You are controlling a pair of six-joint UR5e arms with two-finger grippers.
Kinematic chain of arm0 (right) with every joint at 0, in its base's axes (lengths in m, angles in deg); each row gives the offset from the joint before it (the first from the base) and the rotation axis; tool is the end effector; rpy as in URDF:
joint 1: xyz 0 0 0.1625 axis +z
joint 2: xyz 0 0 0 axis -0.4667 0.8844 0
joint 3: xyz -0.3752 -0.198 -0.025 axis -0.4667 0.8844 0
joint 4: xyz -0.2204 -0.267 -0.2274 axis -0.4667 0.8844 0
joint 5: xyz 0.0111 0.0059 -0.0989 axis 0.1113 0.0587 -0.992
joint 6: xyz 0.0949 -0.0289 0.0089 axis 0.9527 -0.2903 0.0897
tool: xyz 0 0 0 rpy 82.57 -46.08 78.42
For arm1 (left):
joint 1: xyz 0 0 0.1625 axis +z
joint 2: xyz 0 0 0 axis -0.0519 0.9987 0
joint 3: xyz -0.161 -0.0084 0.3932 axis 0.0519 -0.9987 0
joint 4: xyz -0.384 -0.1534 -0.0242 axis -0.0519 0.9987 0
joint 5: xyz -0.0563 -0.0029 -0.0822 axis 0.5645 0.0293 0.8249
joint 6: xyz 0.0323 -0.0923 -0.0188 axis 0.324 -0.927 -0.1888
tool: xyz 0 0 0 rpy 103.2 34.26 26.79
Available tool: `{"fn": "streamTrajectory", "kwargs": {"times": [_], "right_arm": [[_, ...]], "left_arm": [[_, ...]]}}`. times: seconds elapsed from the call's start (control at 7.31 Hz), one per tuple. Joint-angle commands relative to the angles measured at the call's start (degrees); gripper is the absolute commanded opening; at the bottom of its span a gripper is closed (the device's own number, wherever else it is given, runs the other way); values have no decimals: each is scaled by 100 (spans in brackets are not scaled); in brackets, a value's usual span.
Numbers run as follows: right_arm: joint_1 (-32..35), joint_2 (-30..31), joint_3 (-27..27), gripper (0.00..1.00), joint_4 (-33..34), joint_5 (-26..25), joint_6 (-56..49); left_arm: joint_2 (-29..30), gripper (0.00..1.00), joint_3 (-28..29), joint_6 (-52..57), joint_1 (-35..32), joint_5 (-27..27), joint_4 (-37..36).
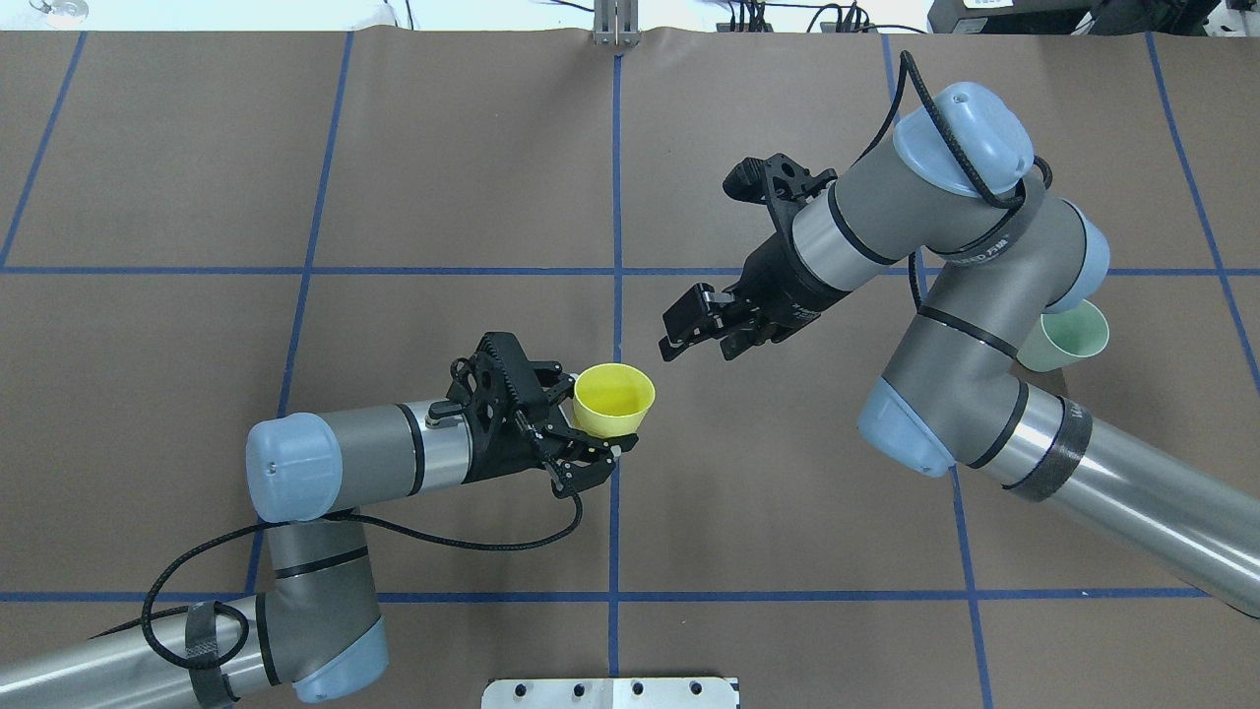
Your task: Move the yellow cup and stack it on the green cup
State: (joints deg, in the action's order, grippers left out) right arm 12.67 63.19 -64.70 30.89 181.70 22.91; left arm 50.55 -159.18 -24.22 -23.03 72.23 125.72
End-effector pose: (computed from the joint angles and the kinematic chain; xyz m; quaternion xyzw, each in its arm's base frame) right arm -0.4382 -0.4547 0.2277 0.0081 -0.6079 -0.1201 0.7848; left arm 0.5509 -0.3398 0.2485 0.5033 0.5764 0.2499 0.5932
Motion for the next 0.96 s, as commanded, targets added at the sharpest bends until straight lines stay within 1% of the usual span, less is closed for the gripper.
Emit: {"fn": "streamTrajectory", "kwargs": {"times": [0.0, 0.41, 0.55, 0.82], "right_arm": [[-23, 4, 16, 82, 76, 8, 19], [-76, 4, 25, 81, 76, 8, 10], [-76, 13, 25, 78, 68, 8, 10], [-76, 13, 25, 76, 68, 8, 10]], "left_arm": [[267, 0, 206, 76, 10, -42, -29], [294, 0, 224, 208, 10, -42, -29], [320, 0, 224, 208, 10, -42, -29], [382, 0, 268, 208, 10, -42, -29]]}}
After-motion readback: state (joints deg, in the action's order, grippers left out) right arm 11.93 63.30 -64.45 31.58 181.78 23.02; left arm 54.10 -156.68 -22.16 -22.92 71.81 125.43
